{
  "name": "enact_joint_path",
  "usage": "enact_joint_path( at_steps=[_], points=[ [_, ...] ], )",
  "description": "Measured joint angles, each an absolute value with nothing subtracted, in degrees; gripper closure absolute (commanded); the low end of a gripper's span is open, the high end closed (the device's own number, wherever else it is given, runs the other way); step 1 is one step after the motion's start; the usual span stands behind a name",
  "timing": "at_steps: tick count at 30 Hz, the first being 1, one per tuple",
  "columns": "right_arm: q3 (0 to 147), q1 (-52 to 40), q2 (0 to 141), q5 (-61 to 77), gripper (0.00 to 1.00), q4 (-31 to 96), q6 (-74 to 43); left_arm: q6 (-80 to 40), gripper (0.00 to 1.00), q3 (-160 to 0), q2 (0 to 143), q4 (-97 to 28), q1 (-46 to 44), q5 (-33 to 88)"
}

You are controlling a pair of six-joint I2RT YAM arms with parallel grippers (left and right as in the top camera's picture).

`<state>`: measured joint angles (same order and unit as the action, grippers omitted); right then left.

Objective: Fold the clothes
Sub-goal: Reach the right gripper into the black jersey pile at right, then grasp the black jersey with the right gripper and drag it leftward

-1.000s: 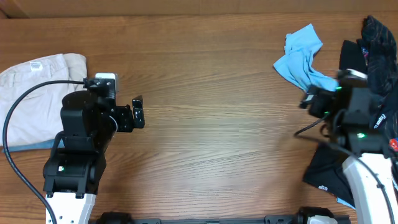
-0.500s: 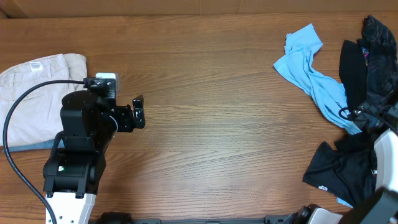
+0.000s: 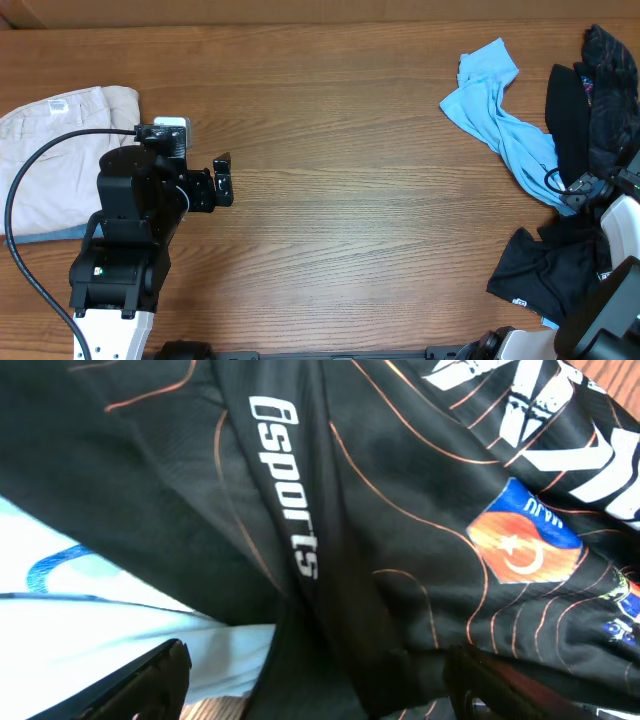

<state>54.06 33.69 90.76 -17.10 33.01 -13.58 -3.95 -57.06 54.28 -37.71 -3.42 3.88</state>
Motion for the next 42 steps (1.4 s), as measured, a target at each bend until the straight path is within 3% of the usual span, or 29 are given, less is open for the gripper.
enact_joint_path(
  at_steps=[5,17,30,42],
  points=[
    [54.06,34.06,91.92,-18.35,0.41,33.01,-13.67,-3.95,0.0,-57.06,54.28,-37.71,-3.42,3.88],
    [54.19,37.15,92.33,-19.64,0.95,33.15,-17.34,-3.95,0.0,-57.06,54.28,-37.69,-3.4,3.9],
    [62.57,33.36,90.04,-2.31,0.96,38.5,-12.21,-3.95,0.0,-57.06,54.28,-37.67,-3.42,3.9],
    [70.17,1.37,83.81,6.76,0.96,44.34,-6.52,-3.95,0.0,-57.06,54.28,-37.69,-3.42,3.9]
  ],
)
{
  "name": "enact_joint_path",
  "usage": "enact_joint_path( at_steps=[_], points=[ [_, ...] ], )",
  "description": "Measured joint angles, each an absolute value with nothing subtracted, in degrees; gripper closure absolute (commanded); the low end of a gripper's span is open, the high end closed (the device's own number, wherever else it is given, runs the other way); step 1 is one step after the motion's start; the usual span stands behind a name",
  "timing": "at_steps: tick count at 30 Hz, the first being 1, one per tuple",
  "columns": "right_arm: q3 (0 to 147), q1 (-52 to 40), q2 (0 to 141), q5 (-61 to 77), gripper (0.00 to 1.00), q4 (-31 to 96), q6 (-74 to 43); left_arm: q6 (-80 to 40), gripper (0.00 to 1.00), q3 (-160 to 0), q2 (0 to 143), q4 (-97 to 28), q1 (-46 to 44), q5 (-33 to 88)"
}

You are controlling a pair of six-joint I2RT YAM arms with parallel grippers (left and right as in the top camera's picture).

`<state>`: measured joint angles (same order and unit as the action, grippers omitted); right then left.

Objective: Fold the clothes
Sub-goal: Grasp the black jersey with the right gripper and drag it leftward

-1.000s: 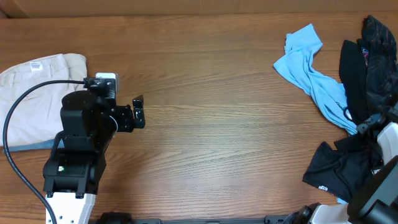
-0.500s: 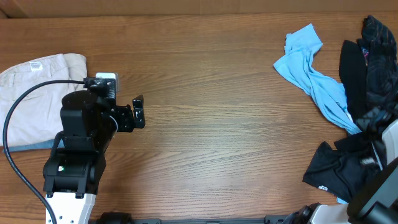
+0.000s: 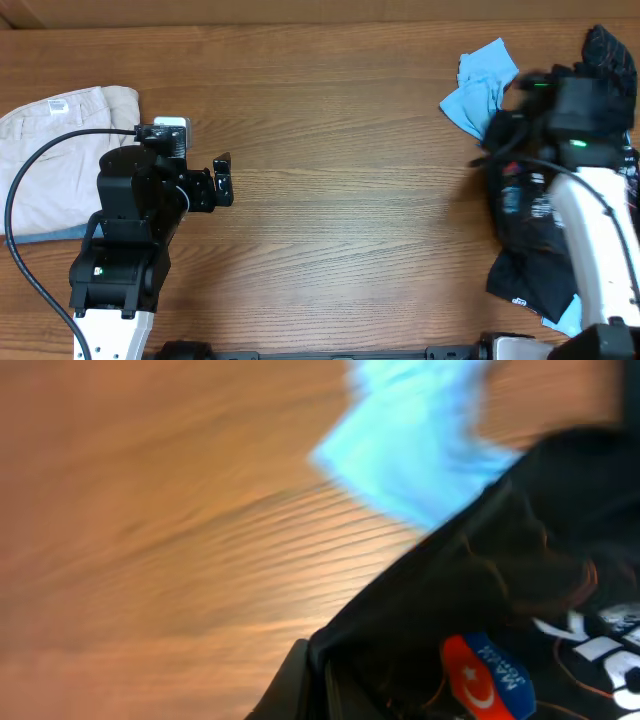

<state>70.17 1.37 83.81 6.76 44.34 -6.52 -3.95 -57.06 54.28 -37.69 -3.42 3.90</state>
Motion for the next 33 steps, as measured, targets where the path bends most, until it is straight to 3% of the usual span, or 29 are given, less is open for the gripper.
enact_joint_path(
  at_steps=[12,23,24,25,26,29,33],
  points=[
    [70.15,-22.96,96.95,7.22,0.96,36.8,-5.98,-3.95,0.0,-57.06,54.28,-37.67,-3.42,4.08],
    [69.97,-34.96,102.72,7.22,0.96,16.84,-5.96,-3.95,0.0,-57.06,54.3,-37.67,-3.42,4.05],
    [69.97,-35.9,102.72,7.27,0.82,15.22,-5.98,-3.95,0.0,-57.06,54.35,-37.67,-3.4,4.05],
    [69.97,-36.64,102.72,7.27,0.57,14.44,-5.96,-3.95,0.0,-57.06,54.43,-37.67,-3.42,4.05],
    [69.97,-37.23,102.72,7.2,0.46,14.17,-6.0,-3.95,0.0,-57.06,54.59,-37.67,-3.42,4.05],
    [69.97,-38.28,102.72,5.28,0.25,15.9,-6.04,-3.95,0.0,-57.06,55.53,-37.65,-3.42,4.05],
    [70.02,-35.99,101.82,-1.04,0.15,22.11,-7.77,-3.95,0.04,-57.06,57.65,-37.36,-3.42,4.19]
  ],
)
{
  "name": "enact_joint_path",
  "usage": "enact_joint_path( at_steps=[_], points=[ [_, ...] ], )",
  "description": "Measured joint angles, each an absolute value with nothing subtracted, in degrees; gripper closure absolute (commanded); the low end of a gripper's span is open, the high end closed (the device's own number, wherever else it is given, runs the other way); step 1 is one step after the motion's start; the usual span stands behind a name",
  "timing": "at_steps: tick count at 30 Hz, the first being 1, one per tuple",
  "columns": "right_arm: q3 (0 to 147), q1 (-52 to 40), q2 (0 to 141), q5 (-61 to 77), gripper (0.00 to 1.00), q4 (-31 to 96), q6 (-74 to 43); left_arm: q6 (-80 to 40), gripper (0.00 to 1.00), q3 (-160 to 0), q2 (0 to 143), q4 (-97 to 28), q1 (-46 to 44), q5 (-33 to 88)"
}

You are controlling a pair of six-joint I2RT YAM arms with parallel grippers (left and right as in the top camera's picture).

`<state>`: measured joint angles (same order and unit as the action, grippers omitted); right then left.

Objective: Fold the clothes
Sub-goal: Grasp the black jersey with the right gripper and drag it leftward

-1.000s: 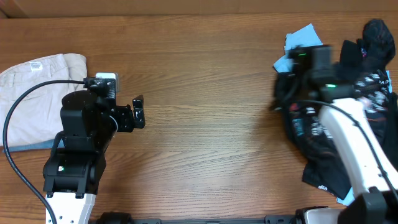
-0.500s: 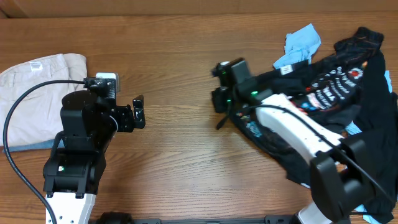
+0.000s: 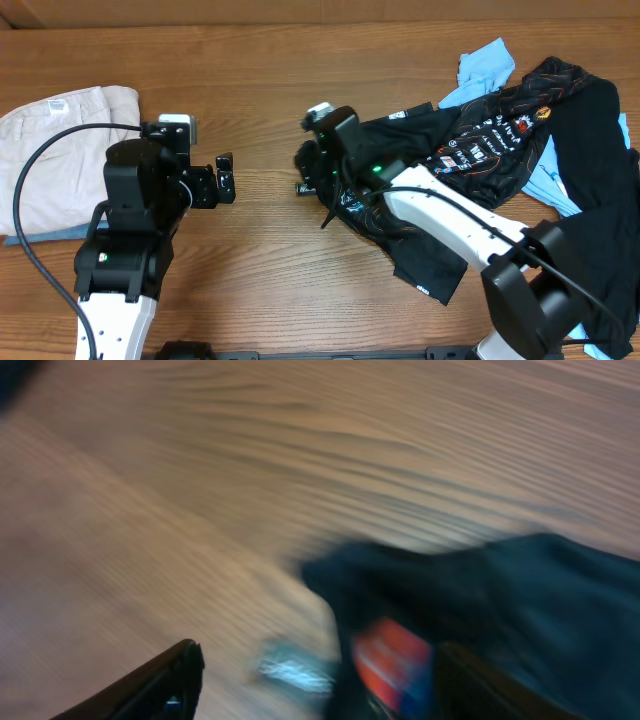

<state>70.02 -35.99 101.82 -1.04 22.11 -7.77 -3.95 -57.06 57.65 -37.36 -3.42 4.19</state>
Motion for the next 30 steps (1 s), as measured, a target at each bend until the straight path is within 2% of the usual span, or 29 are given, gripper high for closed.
enact_joint_path(
  at_steps=[6,9,15,20,30],
  points=[
    [70.06,-26.57,92.2,-6.5,0.12,30.63,-10.52,-3.68,0.07,-57.06,62.17,-33.71,-4.45,6.48],
    [70.28,-21.34,85.12,-8.01,0.11,35.92,-10.94,-2.61,0.01,-57.12,65.84,-30.96,-7.16,7.14],
    [70.91,-13.96,78.24,-8.82,0.09,47.09,-11.57,-2.2,0.0,-57.47,76.97,-25.82,-13.56,8.1],
    [70.89,-10.09,78.39,-9.02,0.09,52.64,-11.97,-2.26,0.0,-57.49,88.31,-21.82,-15.53,9.91],
    [70.89,-9.04,78.37,-8.69,0.09,53.52,-12.01,-2.2,0.0,-57.49,103.35,-12.12,-16.91,13.8]
  ],
)
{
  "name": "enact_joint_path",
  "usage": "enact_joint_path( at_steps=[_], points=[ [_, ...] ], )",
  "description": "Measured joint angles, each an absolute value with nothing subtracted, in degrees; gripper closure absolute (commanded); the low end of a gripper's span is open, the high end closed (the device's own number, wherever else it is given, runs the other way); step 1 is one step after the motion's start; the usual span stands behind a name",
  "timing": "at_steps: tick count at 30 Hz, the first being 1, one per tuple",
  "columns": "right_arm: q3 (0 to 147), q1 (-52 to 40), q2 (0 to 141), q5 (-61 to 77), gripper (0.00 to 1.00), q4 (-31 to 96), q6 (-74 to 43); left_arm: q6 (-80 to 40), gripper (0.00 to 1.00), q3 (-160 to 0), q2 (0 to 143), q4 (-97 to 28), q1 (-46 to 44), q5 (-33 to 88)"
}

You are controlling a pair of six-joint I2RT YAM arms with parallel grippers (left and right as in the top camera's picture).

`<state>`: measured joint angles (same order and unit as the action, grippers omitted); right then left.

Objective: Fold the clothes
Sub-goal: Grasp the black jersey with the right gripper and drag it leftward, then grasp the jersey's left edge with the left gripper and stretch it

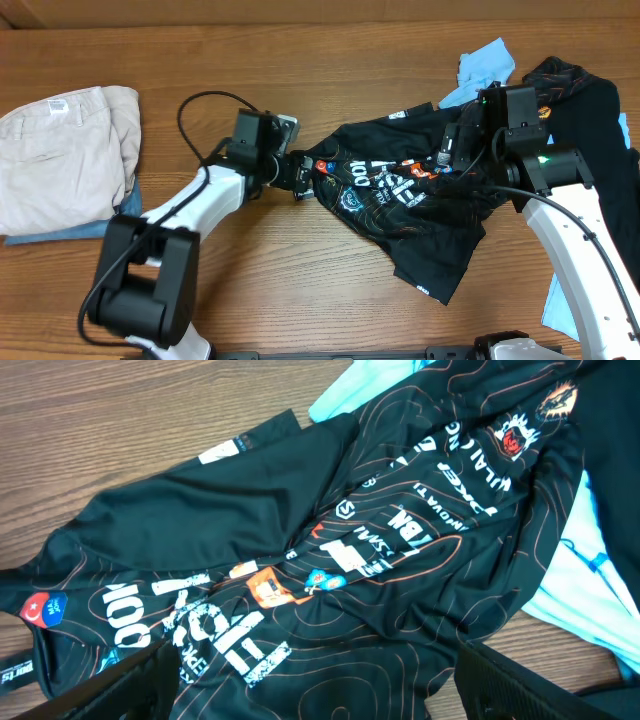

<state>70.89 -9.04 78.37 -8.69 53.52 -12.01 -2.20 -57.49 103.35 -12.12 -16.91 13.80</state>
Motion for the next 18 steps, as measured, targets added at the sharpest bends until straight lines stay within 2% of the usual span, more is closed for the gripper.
enact_joint_path(
  at_steps=[4,6,9,10,12,18],
  points=[
    [70.89,-9.02,78.37,-7.9,0.09,53.56,-12.01,-1.91,0.05,-57.49,106.56,-8.54,-18.44,14.39],
    [70.89,-9.04,78.39,-7.79,0.09,53.58,-12.01,-1.28,0.14,-57.49,107.55,-6.96,-19.11,14.41],
    [70.89,-9.04,78.39,-7.7,0.09,53.71,-12.01,-0.19,0.44,-57.49,108.36,-5.17,-19.9,14.39],
    [70.89,-9.04,78.37,-7.7,0.09,53.87,-12.01,0.25,0.58,-57.49,108.53,-4.67,-19.99,14.39],
    [70.89,-9.02,78.37,-7.7,0.1,54.04,-12.01,0.38,0.96,-57.49,108.71,-4.49,-20.16,14.37],
    [70.89,-9.04,78.39,-7.7,0.1,54.13,-12.01,0.56,0.96,-57.6,108.81,-4.82,-20.12,13.39]
  ],
)
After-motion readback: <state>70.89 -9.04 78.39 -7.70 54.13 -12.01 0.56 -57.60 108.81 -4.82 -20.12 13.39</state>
